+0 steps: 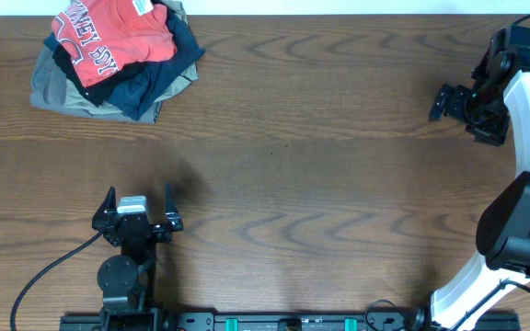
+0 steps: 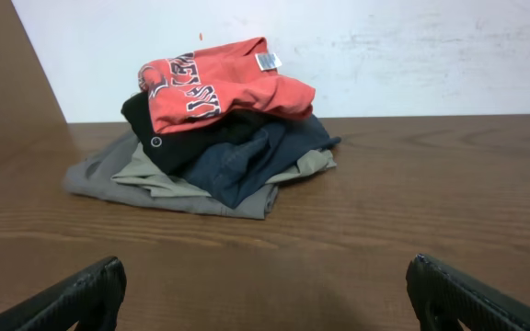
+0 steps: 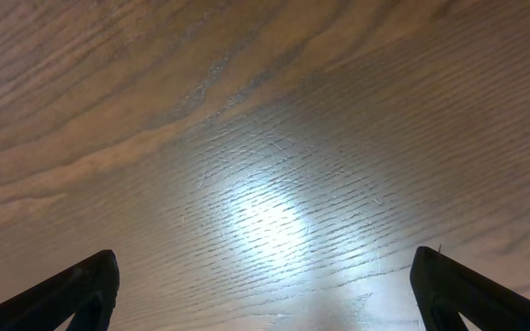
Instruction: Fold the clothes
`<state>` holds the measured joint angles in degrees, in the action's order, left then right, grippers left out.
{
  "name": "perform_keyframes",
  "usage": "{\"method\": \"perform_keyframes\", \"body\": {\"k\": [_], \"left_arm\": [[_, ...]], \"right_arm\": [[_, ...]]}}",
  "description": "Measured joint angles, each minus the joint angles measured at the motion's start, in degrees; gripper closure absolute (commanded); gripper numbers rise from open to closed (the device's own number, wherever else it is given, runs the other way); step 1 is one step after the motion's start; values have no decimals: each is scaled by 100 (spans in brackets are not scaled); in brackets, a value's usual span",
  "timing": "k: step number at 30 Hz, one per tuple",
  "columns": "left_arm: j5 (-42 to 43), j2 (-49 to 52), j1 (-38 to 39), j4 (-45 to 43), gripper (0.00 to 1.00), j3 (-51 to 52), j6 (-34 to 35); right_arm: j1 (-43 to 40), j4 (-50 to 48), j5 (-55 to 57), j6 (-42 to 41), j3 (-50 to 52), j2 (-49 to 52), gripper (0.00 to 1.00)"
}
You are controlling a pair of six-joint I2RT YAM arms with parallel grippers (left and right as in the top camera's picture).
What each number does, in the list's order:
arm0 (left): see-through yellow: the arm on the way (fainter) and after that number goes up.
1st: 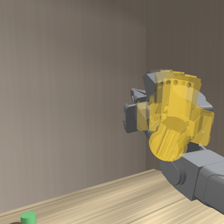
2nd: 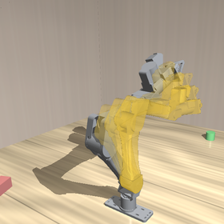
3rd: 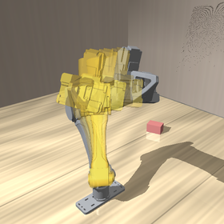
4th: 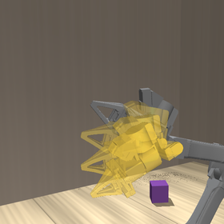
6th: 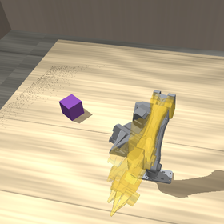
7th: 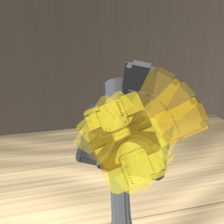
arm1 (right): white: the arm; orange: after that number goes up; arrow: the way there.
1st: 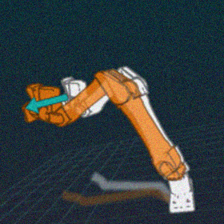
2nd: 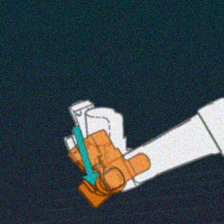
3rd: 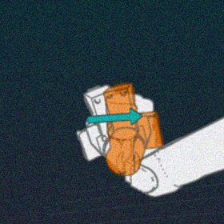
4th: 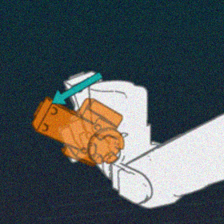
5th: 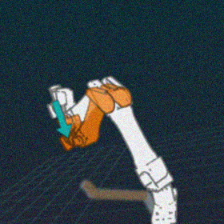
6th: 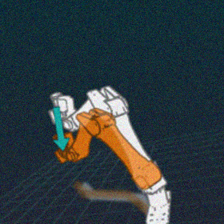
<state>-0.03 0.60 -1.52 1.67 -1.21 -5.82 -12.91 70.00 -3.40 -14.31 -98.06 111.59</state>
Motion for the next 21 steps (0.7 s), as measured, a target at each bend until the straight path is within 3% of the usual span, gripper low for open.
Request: {"method": "perform_keyframes", "body": {"k": [13, 21], "left_arm": [[0, 0, 0, 0, 2, 0, 0], [-2, 0, 2, 0, 2, 0, 0]], "right_arm": [[42, -2, 9, -2, 11, -146, 1], [662, -22, 15, -15, 35, -2055, 1]]}}
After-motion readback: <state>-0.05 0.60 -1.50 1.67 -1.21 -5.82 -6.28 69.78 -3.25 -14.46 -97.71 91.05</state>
